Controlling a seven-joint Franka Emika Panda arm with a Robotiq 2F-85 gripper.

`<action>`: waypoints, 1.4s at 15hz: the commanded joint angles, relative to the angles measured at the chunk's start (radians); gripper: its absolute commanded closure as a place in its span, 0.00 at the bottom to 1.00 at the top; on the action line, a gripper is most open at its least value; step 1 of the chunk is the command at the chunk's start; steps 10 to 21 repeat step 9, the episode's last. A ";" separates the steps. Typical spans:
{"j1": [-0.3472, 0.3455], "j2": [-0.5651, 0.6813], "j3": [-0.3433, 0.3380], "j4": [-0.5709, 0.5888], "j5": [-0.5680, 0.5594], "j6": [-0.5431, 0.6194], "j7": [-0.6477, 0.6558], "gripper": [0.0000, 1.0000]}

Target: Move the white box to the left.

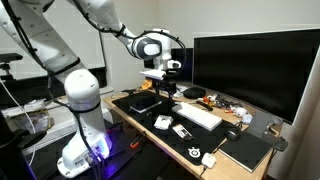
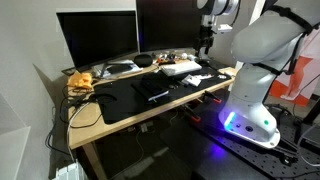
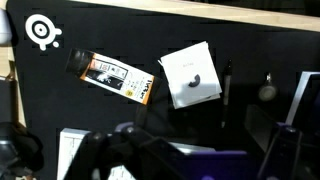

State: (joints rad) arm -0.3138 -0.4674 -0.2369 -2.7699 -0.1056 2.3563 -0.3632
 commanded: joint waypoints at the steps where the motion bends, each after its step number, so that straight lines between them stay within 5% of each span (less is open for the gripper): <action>1: 0.030 -0.024 0.026 -0.013 -0.027 0.007 0.089 0.00; 21: 0.061 -0.002 0.016 0.000 -0.011 -0.003 0.102 0.00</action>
